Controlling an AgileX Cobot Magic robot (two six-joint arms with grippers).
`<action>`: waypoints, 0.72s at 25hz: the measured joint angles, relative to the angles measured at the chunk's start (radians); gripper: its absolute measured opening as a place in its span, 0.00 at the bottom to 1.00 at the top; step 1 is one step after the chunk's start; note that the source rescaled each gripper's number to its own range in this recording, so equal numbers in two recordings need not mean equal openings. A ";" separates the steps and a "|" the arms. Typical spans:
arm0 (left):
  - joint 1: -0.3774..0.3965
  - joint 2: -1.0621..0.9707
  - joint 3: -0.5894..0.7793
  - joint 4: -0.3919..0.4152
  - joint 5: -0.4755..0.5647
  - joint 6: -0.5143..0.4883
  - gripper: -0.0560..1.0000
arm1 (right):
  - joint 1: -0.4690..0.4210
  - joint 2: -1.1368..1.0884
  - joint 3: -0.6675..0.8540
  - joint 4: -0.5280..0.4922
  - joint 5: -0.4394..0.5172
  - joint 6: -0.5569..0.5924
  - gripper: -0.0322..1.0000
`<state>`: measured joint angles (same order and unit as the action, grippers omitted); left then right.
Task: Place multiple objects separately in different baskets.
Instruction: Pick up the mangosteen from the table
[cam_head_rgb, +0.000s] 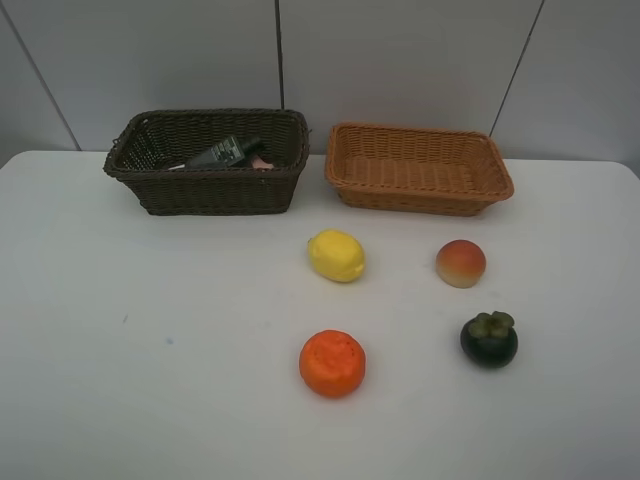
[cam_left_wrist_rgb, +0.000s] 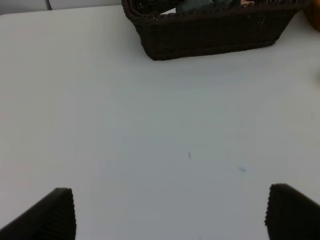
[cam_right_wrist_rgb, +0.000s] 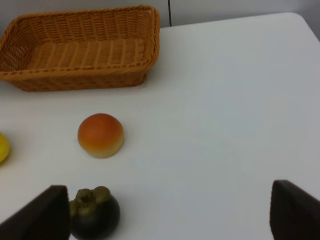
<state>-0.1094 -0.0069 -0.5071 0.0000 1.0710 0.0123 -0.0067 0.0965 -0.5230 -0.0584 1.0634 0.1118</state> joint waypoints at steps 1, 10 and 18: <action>0.000 0.000 0.000 0.000 0.000 0.000 1.00 | 0.000 0.029 0.000 -0.005 0.000 0.019 0.85; 0.000 0.000 0.000 0.000 0.000 0.000 1.00 | 0.000 0.616 -0.080 -0.061 0.015 0.082 0.92; 0.000 0.000 0.000 0.000 0.000 0.000 1.00 | 0.016 1.035 -0.235 0.003 0.045 0.075 0.94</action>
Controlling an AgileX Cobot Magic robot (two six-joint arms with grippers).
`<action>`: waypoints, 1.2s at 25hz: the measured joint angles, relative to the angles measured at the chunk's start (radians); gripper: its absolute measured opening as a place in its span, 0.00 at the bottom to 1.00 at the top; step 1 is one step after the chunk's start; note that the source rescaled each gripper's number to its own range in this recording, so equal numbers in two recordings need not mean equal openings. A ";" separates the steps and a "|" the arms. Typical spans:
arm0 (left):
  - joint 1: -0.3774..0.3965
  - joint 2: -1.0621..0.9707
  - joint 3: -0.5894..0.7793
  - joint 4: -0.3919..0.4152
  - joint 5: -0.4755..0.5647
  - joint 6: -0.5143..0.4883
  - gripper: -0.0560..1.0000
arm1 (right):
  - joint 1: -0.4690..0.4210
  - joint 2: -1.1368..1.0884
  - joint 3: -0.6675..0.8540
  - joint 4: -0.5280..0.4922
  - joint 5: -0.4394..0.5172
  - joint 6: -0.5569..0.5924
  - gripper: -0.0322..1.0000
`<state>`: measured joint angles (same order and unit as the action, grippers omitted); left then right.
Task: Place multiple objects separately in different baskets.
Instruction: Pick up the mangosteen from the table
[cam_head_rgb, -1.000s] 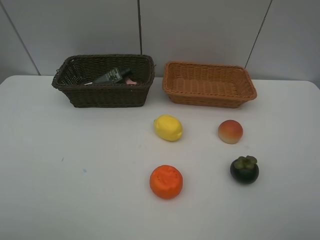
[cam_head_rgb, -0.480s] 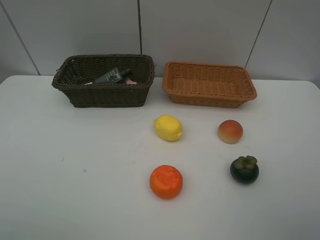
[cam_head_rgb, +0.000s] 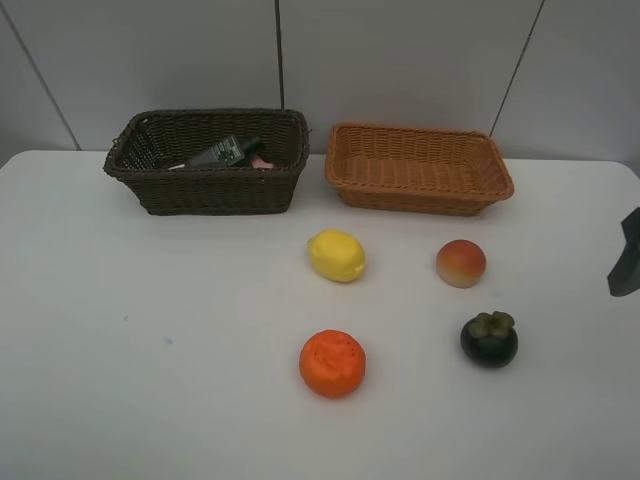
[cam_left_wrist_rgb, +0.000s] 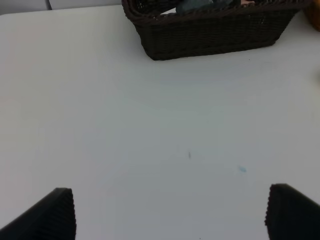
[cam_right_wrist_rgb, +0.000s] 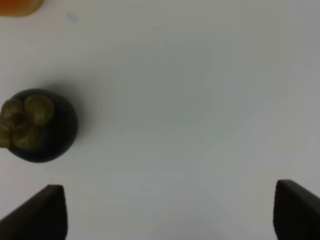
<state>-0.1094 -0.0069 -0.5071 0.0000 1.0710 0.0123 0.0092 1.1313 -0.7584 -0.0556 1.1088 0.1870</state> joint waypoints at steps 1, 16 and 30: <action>0.000 0.000 0.000 0.000 0.000 0.000 1.00 | 0.021 0.024 -0.003 0.016 0.000 -0.003 0.94; 0.000 0.000 0.000 0.000 0.000 0.000 1.00 | 0.359 0.347 -0.005 0.083 -0.161 0.010 0.94; 0.000 0.000 0.000 0.000 0.000 0.000 1.00 | 0.359 0.549 -0.005 0.097 -0.361 0.010 0.94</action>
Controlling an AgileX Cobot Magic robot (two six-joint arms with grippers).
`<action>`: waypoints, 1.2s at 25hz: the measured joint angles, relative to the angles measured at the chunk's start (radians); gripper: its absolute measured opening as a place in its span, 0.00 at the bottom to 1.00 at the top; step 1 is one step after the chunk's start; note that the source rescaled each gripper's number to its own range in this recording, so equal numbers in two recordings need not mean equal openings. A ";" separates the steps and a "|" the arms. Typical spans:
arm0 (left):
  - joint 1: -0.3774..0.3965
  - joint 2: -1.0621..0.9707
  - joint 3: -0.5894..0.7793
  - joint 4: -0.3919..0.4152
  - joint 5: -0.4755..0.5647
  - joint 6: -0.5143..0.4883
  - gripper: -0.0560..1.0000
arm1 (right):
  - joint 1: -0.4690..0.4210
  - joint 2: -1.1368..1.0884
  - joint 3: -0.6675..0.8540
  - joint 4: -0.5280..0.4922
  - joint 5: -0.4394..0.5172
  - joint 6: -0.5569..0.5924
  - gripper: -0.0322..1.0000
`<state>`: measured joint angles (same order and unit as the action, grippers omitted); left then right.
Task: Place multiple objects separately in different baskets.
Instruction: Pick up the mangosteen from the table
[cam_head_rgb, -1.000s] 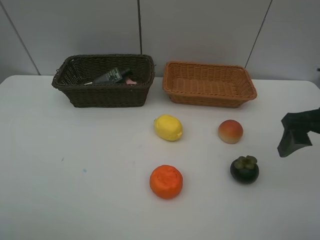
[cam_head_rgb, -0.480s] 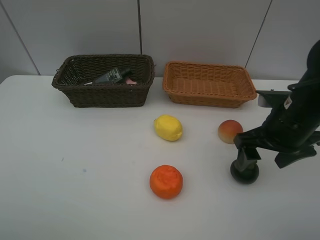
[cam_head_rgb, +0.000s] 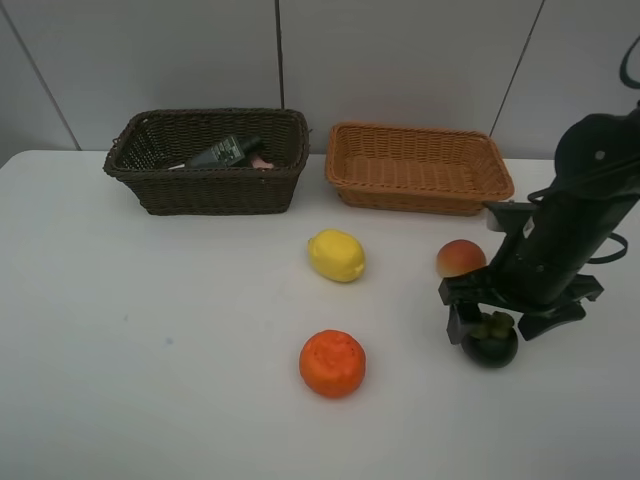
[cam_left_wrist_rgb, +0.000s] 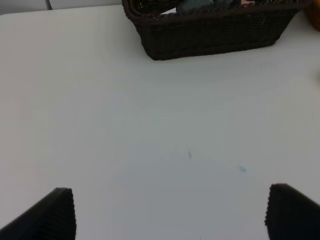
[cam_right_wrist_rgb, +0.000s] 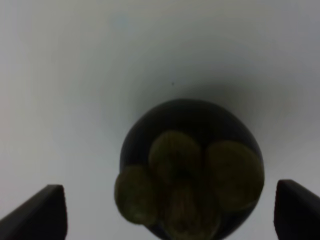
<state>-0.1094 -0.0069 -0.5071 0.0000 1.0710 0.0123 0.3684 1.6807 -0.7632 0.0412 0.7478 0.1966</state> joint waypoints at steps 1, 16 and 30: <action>0.000 0.000 0.000 0.000 0.000 0.000 1.00 | 0.000 0.011 0.000 0.000 -0.009 0.000 0.94; 0.000 0.000 0.000 0.000 0.000 0.000 1.00 | 0.000 0.158 -0.006 -0.001 -0.066 0.000 0.94; 0.000 0.000 0.000 0.000 0.000 0.000 1.00 | 0.000 0.168 -0.021 -0.013 0.048 0.000 0.24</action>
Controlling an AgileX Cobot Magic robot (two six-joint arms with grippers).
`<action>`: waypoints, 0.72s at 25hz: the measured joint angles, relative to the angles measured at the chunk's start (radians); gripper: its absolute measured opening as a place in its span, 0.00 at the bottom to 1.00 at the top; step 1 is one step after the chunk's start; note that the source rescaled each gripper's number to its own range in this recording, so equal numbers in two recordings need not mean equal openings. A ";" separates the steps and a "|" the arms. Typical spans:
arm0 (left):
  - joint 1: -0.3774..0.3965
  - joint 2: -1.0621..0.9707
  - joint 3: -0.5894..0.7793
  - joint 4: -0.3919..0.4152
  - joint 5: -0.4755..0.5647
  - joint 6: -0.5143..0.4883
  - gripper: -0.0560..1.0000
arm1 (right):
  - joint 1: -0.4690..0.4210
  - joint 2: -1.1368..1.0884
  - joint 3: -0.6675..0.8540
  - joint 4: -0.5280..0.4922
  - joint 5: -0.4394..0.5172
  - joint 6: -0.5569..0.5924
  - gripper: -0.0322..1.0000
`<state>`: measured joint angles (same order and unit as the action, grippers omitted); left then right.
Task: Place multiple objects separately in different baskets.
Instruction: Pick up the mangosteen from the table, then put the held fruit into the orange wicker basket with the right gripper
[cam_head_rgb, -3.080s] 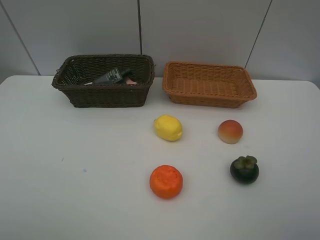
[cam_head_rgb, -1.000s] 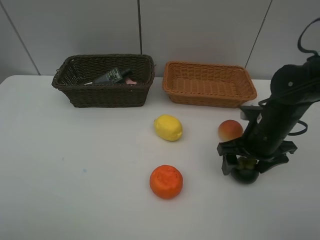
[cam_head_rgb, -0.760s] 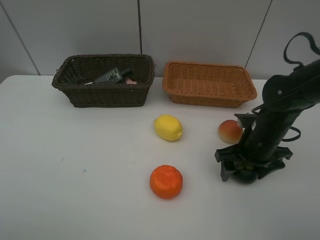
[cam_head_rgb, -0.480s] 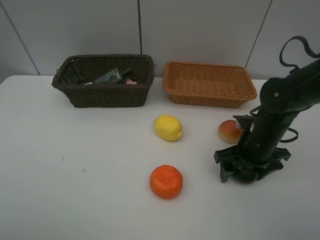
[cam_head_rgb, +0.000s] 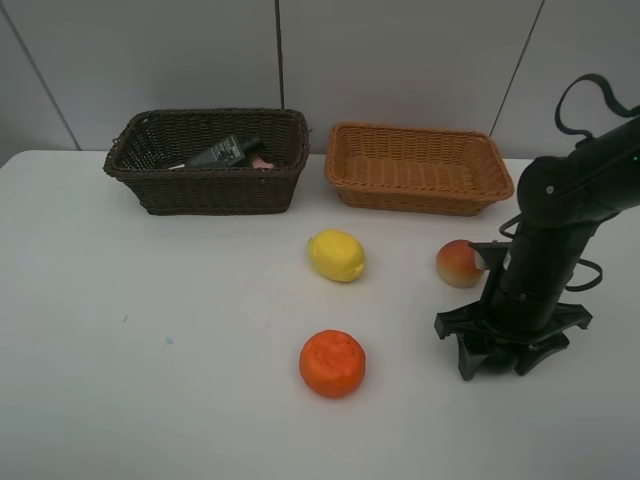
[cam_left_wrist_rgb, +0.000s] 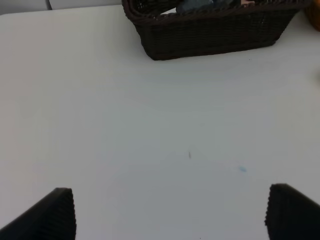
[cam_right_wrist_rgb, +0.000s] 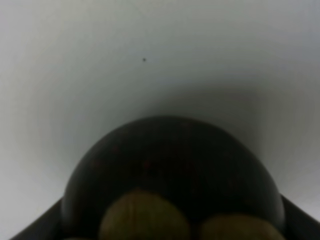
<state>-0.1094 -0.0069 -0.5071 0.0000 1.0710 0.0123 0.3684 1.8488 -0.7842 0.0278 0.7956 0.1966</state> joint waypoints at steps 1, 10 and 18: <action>0.000 0.000 0.000 0.000 0.000 0.000 1.00 | 0.000 0.000 -0.015 -0.003 0.019 0.000 0.24; 0.000 0.000 0.000 0.000 0.000 0.000 1.00 | 0.000 -0.090 -0.353 -0.091 0.270 0.000 0.24; 0.000 0.000 0.000 0.000 0.000 0.000 1.00 | -0.098 0.136 -0.820 -0.149 0.327 -0.054 0.24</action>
<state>-0.1094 -0.0069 -0.5071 0.0000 1.0710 0.0123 0.2704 1.9853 -1.6038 -0.1207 1.1228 0.1427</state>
